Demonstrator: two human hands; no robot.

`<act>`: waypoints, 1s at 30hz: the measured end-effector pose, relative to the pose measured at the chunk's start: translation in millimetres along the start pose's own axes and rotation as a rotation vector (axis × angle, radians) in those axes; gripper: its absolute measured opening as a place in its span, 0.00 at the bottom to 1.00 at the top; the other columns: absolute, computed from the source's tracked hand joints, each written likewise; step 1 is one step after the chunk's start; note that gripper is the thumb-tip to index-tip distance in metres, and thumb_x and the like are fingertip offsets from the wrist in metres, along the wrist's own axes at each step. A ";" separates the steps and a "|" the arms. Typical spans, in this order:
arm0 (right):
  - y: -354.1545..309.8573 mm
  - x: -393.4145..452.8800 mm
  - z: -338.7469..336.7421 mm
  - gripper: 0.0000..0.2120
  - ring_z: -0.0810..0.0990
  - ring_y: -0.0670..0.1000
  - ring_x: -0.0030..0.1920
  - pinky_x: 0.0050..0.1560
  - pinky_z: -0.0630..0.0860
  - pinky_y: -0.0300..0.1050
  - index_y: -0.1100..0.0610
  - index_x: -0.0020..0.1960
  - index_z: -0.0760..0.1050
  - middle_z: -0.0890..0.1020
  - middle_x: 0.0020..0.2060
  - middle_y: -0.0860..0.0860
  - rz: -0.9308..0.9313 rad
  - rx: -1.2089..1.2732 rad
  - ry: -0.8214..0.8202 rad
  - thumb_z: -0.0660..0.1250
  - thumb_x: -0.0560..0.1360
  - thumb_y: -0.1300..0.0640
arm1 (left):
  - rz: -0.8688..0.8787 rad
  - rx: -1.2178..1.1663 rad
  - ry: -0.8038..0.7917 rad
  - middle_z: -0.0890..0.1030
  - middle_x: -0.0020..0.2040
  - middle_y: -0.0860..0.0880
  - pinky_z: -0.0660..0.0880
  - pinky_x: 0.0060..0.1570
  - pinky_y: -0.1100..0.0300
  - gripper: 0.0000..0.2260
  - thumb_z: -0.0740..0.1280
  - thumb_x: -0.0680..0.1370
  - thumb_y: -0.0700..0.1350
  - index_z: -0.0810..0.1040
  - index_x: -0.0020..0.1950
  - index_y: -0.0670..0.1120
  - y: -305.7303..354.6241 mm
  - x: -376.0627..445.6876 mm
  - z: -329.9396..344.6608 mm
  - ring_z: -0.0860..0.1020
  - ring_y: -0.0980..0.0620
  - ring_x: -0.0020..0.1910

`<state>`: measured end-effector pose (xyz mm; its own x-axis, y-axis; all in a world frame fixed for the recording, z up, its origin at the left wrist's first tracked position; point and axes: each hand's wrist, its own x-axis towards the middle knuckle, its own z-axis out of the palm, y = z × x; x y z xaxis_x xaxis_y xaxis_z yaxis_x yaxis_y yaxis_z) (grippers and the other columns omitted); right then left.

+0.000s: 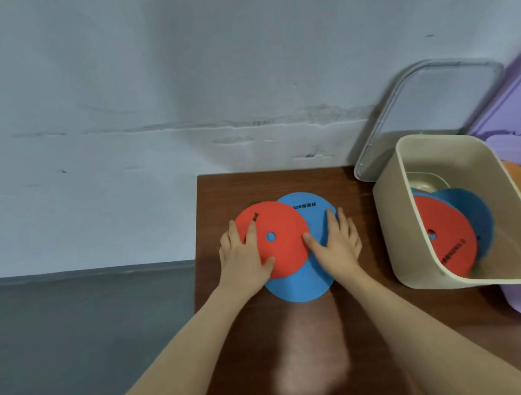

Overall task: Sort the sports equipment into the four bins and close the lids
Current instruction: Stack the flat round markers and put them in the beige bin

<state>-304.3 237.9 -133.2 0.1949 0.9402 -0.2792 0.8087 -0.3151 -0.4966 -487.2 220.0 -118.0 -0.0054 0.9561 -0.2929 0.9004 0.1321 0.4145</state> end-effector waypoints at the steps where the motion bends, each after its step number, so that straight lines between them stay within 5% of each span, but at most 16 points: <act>1: 2.0 -0.2 1.5 0.38 0.44 0.54 0.75 0.72 0.44 0.54 0.51 0.76 0.51 0.48 0.77 0.50 0.002 0.003 0.007 0.62 0.74 0.38 | -0.001 -0.025 0.001 0.47 0.75 0.38 0.54 0.70 0.47 0.37 0.67 0.74 0.54 0.50 0.76 0.49 1.7 1.4 1.7 0.51 0.38 0.72; 8: 10.7 -0.6 -2.6 0.36 0.49 0.55 0.74 0.71 0.48 0.55 0.48 0.75 0.55 0.54 0.75 0.49 -0.045 0.083 0.022 0.65 0.73 0.40 | 0.123 -0.159 -0.075 0.49 0.76 0.42 0.52 0.70 0.50 0.35 0.66 0.75 0.48 0.50 0.76 0.49 33.0 12.6 14.7 0.51 0.42 0.73; 13: 17.6 -1.5 -14.9 0.41 0.54 0.55 0.72 0.69 0.52 0.53 0.46 0.74 0.57 0.59 0.73 0.49 -0.110 0.092 -0.025 0.61 0.64 0.34 | 0.083 -0.074 0.059 0.53 0.76 0.42 0.54 0.69 0.48 0.30 0.61 0.77 0.51 0.53 0.76 0.47 33.1 19.1 13.4 0.53 0.42 0.73; 20: 16.1 -11.0 -15.7 0.40 0.58 0.54 0.68 0.66 0.51 0.48 0.44 0.73 0.60 0.62 0.68 0.47 -0.192 0.116 -0.115 0.72 0.64 0.44 | 0.142 -0.011 -0.052 0.52 0.76 0.43 0.50 0.71 0.49 0.32 0.61 0.78 0.54 0.51 0.76 0.47 13.4 0.7 8.1 0.50 0.44 0.75; 25: 19.4 -37.2 -15.1 0.43 0.58 0.52 0.67 0.66 0.50 0.47 0.42 0.73 0.58 0.62 0.66 0.47 -0.203 0.091 -0.172 0.67 0.60 0.39 | 0.114 -0.013 -0.045 0.54 0.76 0.46 0.54 0.70 0.49 0.31 0.63 0.77 0.53 0.53 0.75 0.49 2.0 -32.1 9.1 0.52 0.45 0.73; 30: 21.3 -60.4 -8.4 0.46 0.58 0.55 0.66 0.68 0.51 0.49 0.49 0.76 0.53 0.59 0.66 0.51 -0.148 0.091 -0.186 0.75 0.65 0.48 | 0.084 0.026 -0.091 0.49 0.77 0.46 0.55 0.69 0.48 0.31 0.62 0.77 0.53 0.52 0.76 0.49 0.6 -60.0 18.4 0.52 0.44 0.73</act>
<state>-294.2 175.5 -120.0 -0.0343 0.9399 -0.3396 0.7663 -0.1934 -0.6127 -478.4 157.9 -116.0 0.1091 0.9356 -0.3359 0.9071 0.0445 0.4186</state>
